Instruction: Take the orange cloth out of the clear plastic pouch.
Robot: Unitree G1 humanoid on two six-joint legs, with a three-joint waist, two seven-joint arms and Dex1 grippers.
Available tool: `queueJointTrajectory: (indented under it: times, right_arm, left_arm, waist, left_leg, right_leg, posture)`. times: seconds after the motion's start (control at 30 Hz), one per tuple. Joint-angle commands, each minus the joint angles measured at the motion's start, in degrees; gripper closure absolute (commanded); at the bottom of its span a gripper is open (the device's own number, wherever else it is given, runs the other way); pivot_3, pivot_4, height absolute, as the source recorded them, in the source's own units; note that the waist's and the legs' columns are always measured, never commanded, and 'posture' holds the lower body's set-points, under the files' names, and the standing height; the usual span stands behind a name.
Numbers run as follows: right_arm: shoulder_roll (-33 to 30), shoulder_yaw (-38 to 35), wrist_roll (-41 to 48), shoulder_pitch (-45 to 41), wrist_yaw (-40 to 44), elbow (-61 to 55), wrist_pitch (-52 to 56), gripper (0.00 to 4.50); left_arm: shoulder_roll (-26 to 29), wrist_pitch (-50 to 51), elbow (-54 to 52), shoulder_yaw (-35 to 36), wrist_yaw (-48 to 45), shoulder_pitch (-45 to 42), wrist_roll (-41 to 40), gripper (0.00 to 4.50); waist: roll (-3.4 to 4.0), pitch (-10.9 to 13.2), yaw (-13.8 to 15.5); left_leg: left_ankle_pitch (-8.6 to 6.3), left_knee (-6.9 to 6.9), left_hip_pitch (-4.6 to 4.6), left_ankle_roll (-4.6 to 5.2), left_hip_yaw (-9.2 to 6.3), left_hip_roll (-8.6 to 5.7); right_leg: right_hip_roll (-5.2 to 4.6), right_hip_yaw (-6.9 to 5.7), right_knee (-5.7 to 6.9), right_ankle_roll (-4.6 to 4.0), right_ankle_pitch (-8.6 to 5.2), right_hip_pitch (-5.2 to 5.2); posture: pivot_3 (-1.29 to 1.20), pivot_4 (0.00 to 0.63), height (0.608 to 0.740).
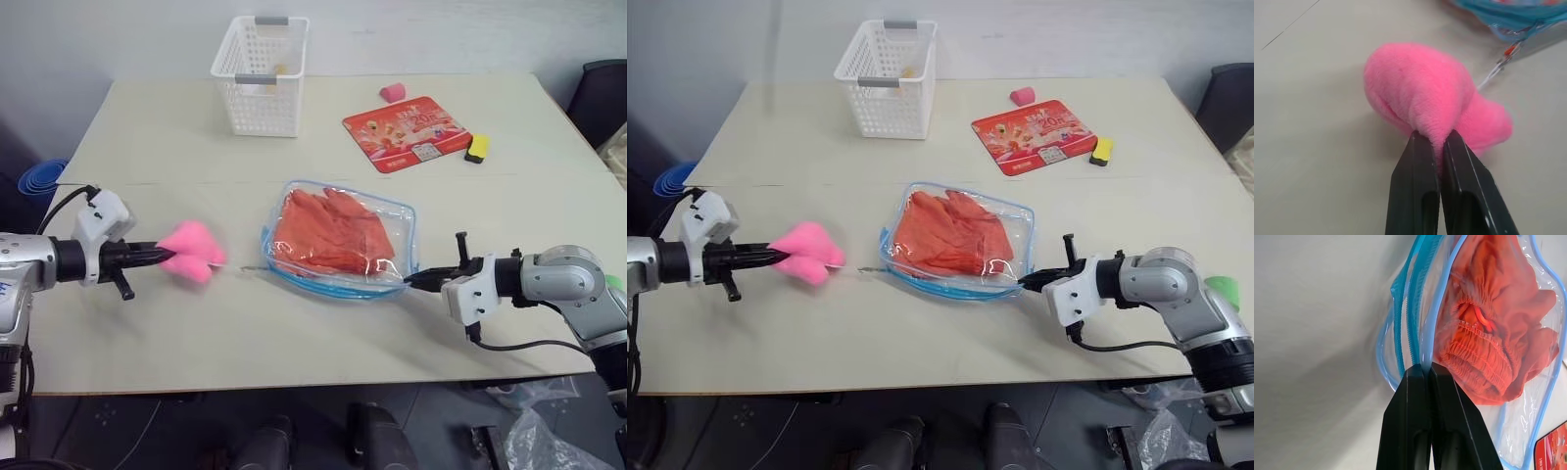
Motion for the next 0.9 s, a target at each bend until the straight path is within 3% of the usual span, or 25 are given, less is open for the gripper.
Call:
queueJointTrajectory:
  times: [0.03, 0.07, 0.27, 0.43, 0.5, 0.67, 0.73, 0.9]
  right_arm:
    - [-0.5, -1.2, 1.9, 0.0, 0.5, -0.5, 1.4, 4.04]
    - [-0.6, -1.3, 2.2, 0.2, 0.8, -0.7, 2.0, 3.87]
    - [-1.8, -3.2, 3.8, 3.4, 0.7, -4.3, 5.4, 1.84]
    - [-3.9, -9.8, 10.0, 11.6, -0.8, -11.8, 14.4, 0.04]
    - [-4.2, -14.6, 17.2, 16.4, -1.8, -18.1, 24.5, 0.00]
    - [-4.8, -26.3, 42.6, 25.9, -5.6, -34.0, 52.6, 0.00]
    - [-4.8, -29.4, 51.1, 28.2, -7.7, -38.6, 60.3, 0.00]
    - [-3.9, -31.4, 58.8, 29.8, -11.5, -45.6, 69.0, 0.00]
  left_arm:
    - [-1.1, 1.8, -0.6, 0.9, 1.6, -0.4, -1.1, 4.25]
    - [-1.3, 2.2, -0.4, 0.8, 1.9, -0.6, -1.1, 3.99]
    - [-2.1, 2.9, 0.9, 1.2, 3.0, -2.0, -1.3, 2.16]
    - [-0.5, -0.1, 7.5, 1.4, 3.3, -7.2, 0.0, 0.57]
    - [0.4, -2.0, 8.3, 0.4, 1.0, -10.6, -0.2, 0.04]
    - [-2.5, -6.2, -1.4, -7.5, -5.4, -18.8, -0.5, 0.04]
    - [-5.6, -10.2, -8.1, -14.2, -8.1, -20.0, 1.6, 0.04]
    - [-11.4, -26.4, -10.6, -27.9, -9.0, -20.6, 14.5, 0.04]
  waist:
    - [0.00, 0.0, 0.0]
    - [0.00, 0.0, 0.0]
    - [0.00, 0.0, 0.0]
    - [0.00, 0.0, 0.4]
    - [-0.01, 0.0, 0.4]
    - [-0.01, 0.0, 1.4]
    - [0.00, 0.0, 1.7]
    - [-0.03, 0.0, 1.4]
  left_leg:
    - [0.00, 0.00, 0.01, 0.00, 0.00, 0.00]
    - [0.00, 0.01, 0.01, 0.00, 0.00, 0.00]
    - [0.00, 0.00, 0.01, 0.00, 0.00, 0.00]
    - [0.00, 0.02, 0.00, 0.00, -0.01, -0.02]
    - [0.00, 0.05, -0.03, -0.01, -0.06, -0.01]
    - [-0.01, 0.06, -0.06, 0.00, -0.10, -0.03]
    - [-0.01, 0.10, -0.05, 0.02, -0.11, -0.05]
    - [-0.02, 0.08, 0.00, 0.04, -0.10, -0.03]
  right_leg:
    - [0.01, 0.00, 0.00, 0.00, 0.00, 0.00]
    - [0.01, 0.00, -0.01, 0.00, 0.00, 0.00]
    - [0.00, 0.00, 0.02, 0.00, 0.00, 0.00]
    - [0.00, -0.01, 0.00, 0.00, 0.00, 0.02]
    - [0.00, -0.06, 0.00, 0.00, 0.00, 0.02]
    - [-0.08, -0.08, -0.03, 0.01, 0.01, 0.06]
    - [-0.12, -0.07, -0.06, 0.03, 0.02, 0.12]
    - [-0.10, -0.08, -0.23, 0.05, 0.03, 0.21]
  posture:
    - [0.00, 0.150, 0.740]
    - [0.00, 0.150, 0.740]
    - [0.00, 0.150, 0.740]
    - [0.00, 0.150, 0.740]
    - [0.00, 0.150, 0.740]
    - [0.00, 0.150, 0.740]
    - [0.00, 0.150, 0.740]
    - [0.00, 0.150, 0.740]
